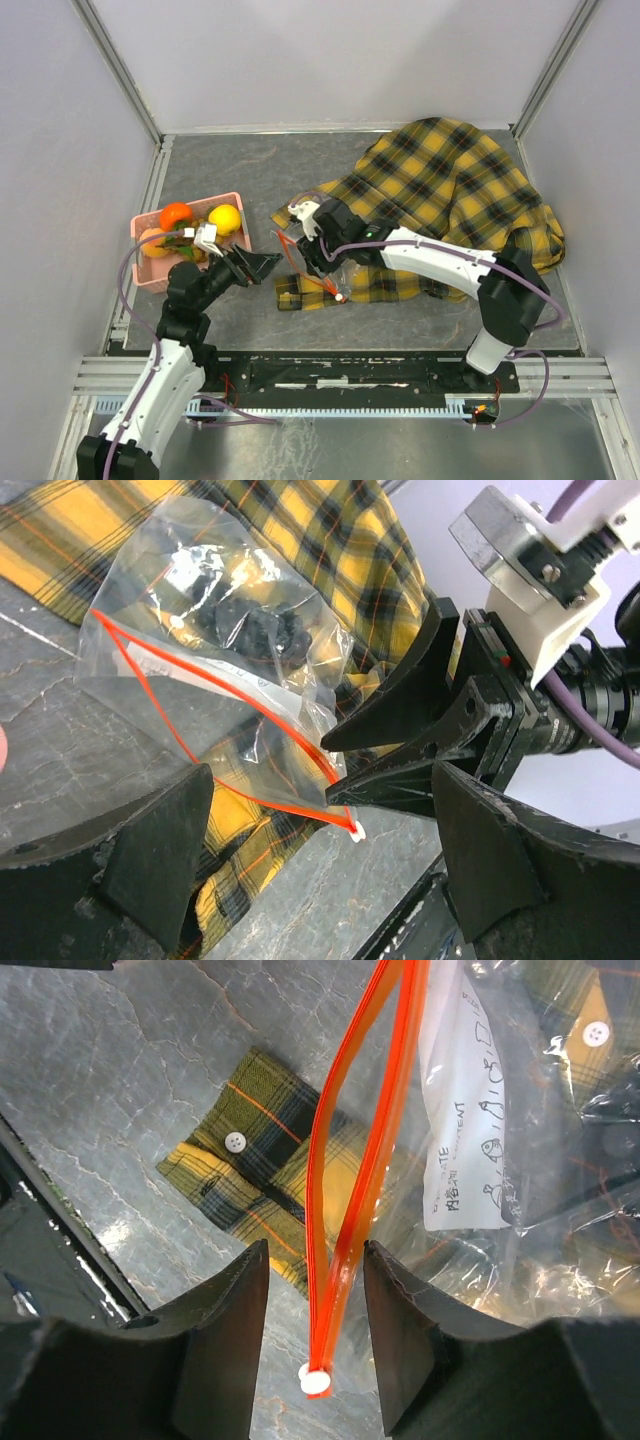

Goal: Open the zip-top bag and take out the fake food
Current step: Pick up the fake fruit from the zipper food storage bag.

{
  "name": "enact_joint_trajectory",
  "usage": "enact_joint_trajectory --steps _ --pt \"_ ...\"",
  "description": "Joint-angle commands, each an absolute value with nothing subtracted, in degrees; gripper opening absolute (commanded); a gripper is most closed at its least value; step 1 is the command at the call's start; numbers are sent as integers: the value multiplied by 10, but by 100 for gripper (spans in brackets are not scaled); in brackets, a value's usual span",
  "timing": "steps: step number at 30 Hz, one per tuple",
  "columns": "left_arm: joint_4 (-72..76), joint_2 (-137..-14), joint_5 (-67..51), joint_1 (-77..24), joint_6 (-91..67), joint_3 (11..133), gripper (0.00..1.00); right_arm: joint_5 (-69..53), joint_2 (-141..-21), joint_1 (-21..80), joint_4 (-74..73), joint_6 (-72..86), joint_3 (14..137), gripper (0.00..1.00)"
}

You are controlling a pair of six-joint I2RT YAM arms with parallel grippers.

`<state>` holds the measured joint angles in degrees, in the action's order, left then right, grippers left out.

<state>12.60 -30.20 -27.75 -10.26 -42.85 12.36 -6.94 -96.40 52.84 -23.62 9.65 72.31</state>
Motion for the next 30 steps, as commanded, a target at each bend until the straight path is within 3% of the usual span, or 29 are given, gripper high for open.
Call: enact_joint_trajectory --steps 1,7,16,19,25,30 --pt "176 -287 -246 -102 -489 109 94 -14 -986 543 -247 83 769 51" --pt "168 -320 -279 -102 -482 109 91 37 -1006 546 -252 79 781 48" --pt "204 -397 -312 -117 -480 118 74 66 -1014 547 -246 73 776 43" --pt "230 -416 -306 -137 -473 112 68 61 -994 547 -226 77 756 32" --pt "306 -422 -253 -206 -423 99 67 48 -946 546 -181 86 718 5" --pt "370 -436 -232 -237 -393 89 64 12 -905 537 -139 111 691 2"
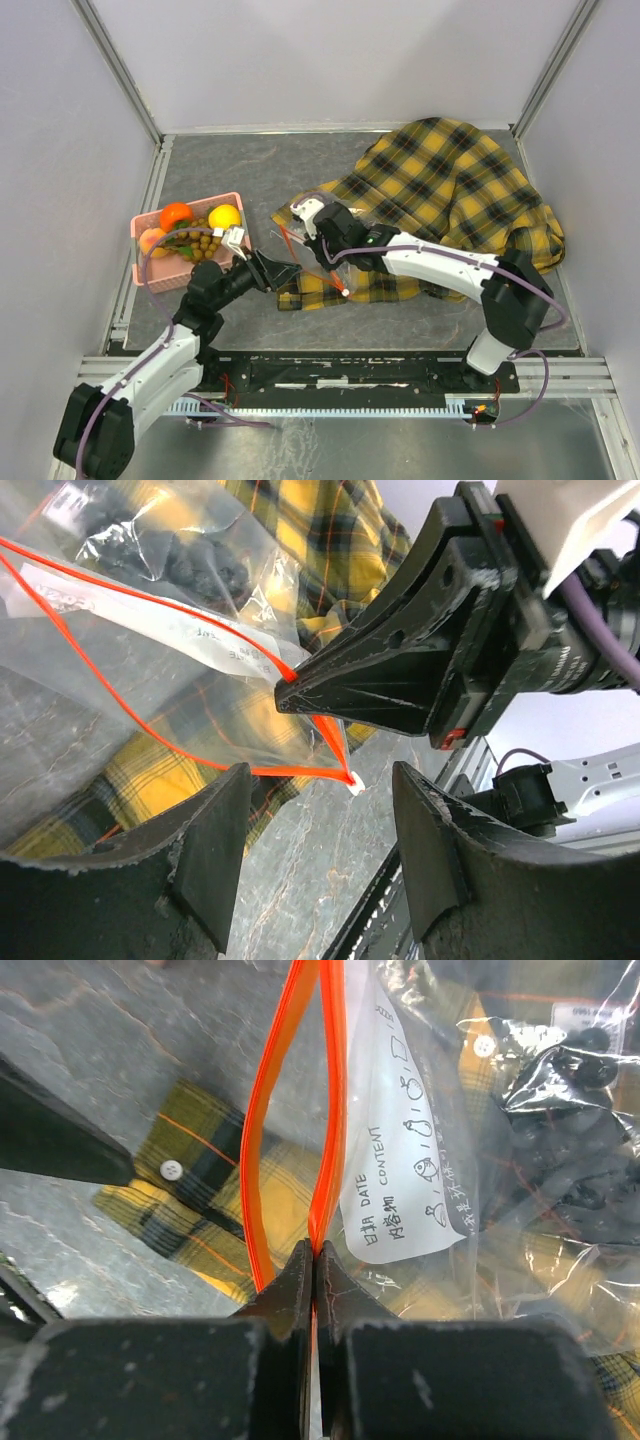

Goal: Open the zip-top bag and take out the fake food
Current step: Pick up the fake fruit from the zipper food storage bag.

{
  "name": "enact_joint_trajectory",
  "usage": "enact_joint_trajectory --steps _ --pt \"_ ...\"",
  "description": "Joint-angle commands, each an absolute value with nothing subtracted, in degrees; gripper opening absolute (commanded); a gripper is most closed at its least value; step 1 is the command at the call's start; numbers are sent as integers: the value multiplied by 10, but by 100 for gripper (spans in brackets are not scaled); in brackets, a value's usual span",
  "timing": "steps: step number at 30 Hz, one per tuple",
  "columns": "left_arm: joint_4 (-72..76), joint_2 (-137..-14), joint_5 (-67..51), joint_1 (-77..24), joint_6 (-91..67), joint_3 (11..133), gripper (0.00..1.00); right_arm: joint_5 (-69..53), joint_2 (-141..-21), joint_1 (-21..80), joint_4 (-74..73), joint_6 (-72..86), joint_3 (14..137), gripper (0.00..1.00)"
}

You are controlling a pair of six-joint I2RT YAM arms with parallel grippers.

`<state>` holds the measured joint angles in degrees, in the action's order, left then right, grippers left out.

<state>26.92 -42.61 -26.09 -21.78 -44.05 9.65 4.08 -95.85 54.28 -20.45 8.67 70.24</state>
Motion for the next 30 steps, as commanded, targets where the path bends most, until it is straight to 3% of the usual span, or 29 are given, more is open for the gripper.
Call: enact_joint_trajectory --steps 1,5,18,30 --pt "390 -442 -230 -242 -391 85 63 4 -899 534 -131 116 687 2" --pt "423 -471 -225 -254 -390 83 59 -33 -880 522 -117 131 685 2" --pt "470 -588 -196 -271 -366 121 59 -99 -875 496 -87 171 673 2" --pt "506 -734 -163 -308 -322 198 66 -167 -871 488 -57 169 661 3"
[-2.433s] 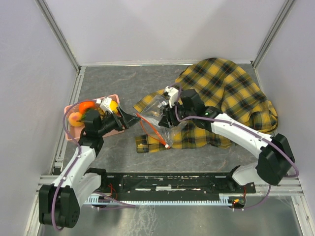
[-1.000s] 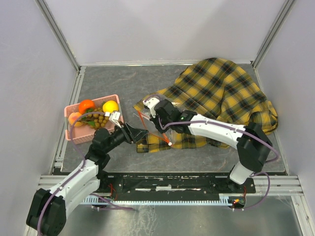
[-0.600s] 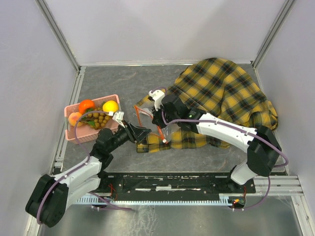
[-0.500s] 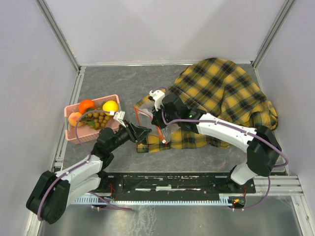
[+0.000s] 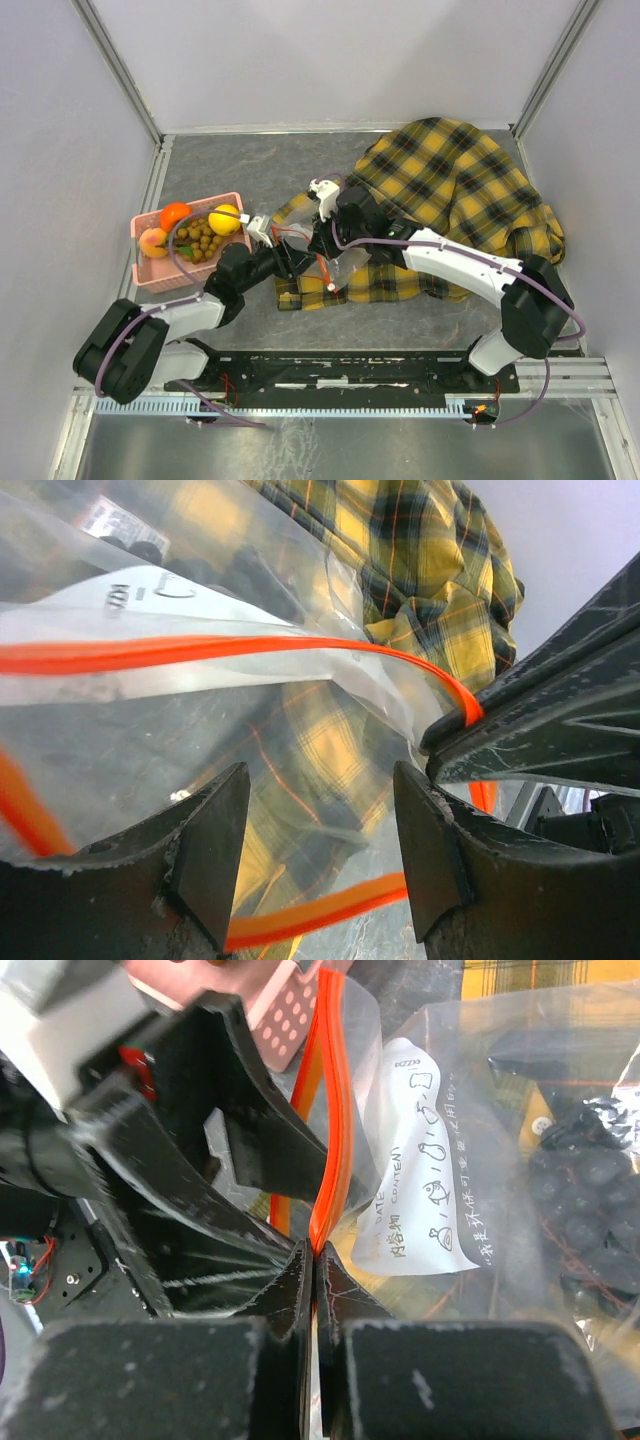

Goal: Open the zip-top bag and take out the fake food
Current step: Pick up the fake fruit from the zipper food storage bag.

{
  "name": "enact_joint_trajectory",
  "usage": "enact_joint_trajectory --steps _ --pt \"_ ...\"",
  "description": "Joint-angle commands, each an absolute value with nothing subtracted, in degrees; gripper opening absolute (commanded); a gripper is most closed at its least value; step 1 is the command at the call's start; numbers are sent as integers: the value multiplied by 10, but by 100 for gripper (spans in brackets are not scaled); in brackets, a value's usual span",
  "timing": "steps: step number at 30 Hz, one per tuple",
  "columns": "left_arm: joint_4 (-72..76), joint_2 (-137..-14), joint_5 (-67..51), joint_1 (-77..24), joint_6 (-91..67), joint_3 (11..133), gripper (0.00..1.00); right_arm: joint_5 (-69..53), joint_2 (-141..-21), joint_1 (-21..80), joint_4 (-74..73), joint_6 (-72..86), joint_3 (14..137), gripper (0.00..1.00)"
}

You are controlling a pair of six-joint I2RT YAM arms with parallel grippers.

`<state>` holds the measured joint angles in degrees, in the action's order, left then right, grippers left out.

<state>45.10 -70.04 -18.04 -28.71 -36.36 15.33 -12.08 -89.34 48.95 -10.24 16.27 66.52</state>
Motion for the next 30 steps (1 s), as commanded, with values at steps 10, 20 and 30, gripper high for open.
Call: enact_joint_trajectory --steps 10,20,30 --pt "579 -829 -122 -319 -367 197 71 -214 -864 474 -37 180 654 10" --pt "587 -863 -109 -318 -369 202 70 -237 -802 384 -5 207 599 46" --pt "588 -866 -112 -319 -373 205 71 -164 -890 272 -50 236 619 55"
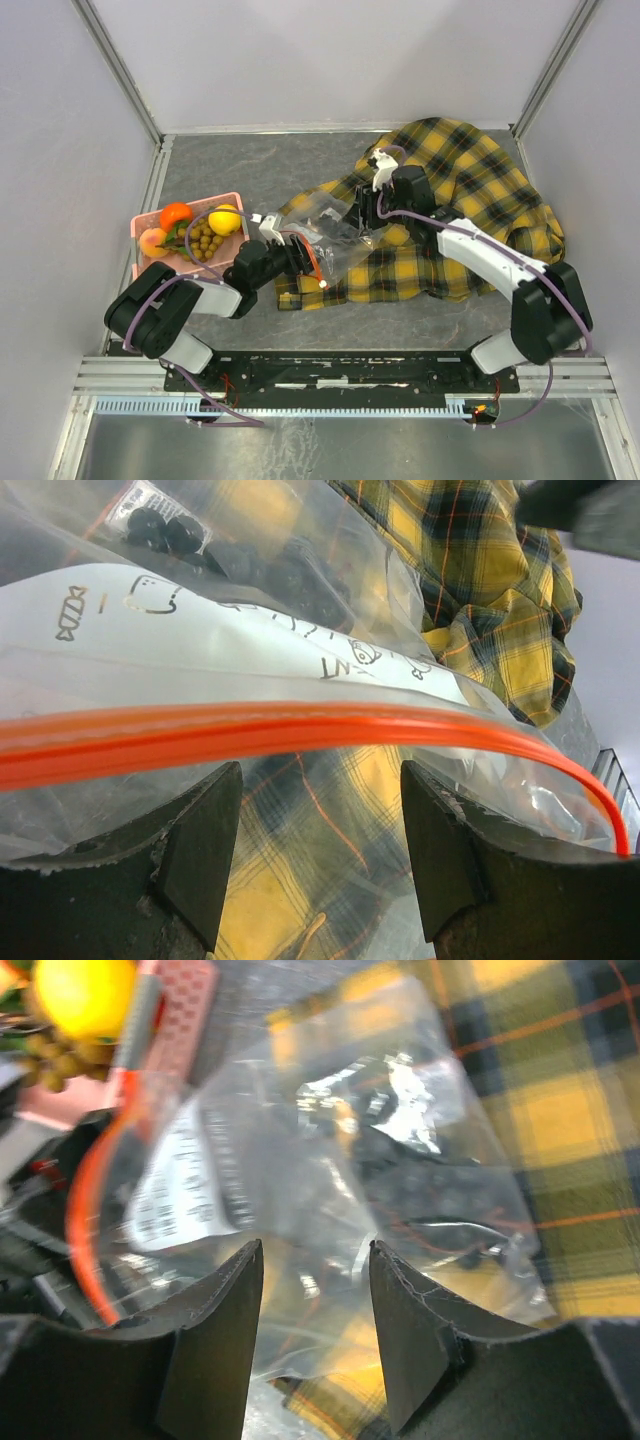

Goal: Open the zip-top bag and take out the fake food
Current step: Pick up the fake fruit from the zipper food storage bag.

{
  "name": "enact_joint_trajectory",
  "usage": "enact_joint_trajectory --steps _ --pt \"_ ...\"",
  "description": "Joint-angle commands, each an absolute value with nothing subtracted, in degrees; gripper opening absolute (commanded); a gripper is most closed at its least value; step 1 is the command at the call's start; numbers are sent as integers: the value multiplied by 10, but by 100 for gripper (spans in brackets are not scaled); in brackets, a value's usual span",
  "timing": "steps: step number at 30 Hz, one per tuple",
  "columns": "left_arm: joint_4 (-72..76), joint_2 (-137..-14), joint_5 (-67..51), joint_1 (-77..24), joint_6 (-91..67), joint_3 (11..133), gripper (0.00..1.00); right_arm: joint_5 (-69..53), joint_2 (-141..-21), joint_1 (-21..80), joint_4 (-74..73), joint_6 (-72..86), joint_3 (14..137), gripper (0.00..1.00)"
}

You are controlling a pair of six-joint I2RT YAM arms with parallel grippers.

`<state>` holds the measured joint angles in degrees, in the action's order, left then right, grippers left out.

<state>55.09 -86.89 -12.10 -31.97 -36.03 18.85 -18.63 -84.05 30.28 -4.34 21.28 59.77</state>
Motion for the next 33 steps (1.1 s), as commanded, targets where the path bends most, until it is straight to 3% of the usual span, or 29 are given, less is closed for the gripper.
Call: enact_joint_trajectory --steps 1,15,28,32,33 --pt "587 -865 -112 -319 -373 205 71 -161 -904 266 -51 238 626 55" --pt "577 -875 -122 -318 -375 211 71 -180 -1074 254 -85 203 750 57" --pt "575 -905 -128 -318 -381 225 71 -211 -1146 254 -86 201 756 57" --pt "572 -913 -128 -318 -382 228 72 -222 -1156 253 -84 204 749 54" --pt "569 -916 -126 -318 -385 229 72 -230 -1154 253 -76 208 742 49"
